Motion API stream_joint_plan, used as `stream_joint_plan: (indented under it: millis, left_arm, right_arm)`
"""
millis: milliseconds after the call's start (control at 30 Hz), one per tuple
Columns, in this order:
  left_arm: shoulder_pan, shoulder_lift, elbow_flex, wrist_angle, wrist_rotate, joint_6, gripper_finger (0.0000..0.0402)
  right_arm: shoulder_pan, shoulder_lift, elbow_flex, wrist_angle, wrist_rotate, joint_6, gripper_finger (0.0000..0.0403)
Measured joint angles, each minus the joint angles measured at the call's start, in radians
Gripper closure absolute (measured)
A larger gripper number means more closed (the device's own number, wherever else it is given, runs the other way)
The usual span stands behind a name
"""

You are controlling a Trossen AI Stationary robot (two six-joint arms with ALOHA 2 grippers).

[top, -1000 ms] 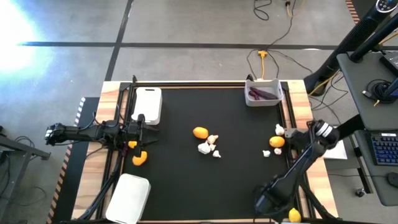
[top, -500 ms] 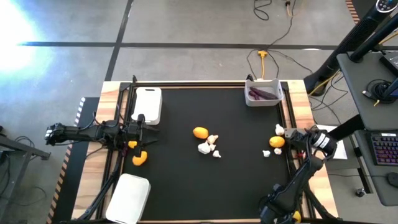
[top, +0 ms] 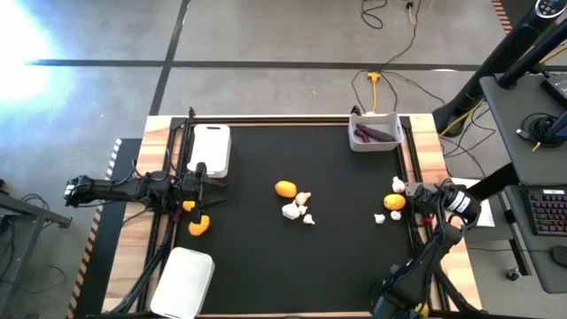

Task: Sort produce into baskets
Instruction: Move the lemon to the center of the table

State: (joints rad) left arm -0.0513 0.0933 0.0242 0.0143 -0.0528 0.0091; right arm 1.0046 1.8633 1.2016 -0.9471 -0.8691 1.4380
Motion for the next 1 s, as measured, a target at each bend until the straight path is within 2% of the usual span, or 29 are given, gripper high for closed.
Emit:
stream_joint_plan:
  millis: [200, 533, 800, 1000]
  left_arm:
    - [0.000, 0.000, 0.000, -0.001, 0.000, 0.000, 0.0212]
    - [0.000, 0.000, 0.000, -0.001, 0.000, 0.000, 0.0212]
    - [0.000, 0.000, 0.000, 0.000, 0.000, 0.000, 0.0212]
    - [0.000, 0.000, 0.000, 0.000, 0.000, 0.000, 0.0212]
  right_arm:
    - [-0.022, -0.004, -0.005, -0.100, 0.016, -0.048, 0.0078]
    - [-0.110, -0.081, 0.000, -0.191, 0.353, -0.091, 0.0078]
    - [-0.105, -0.142, 0.000, -0.195, 0.371, -0.017, 0.0078]
    - [-0.064, -0.142, -0.022, -0.164, 0.367, -0.042, 0.0078]
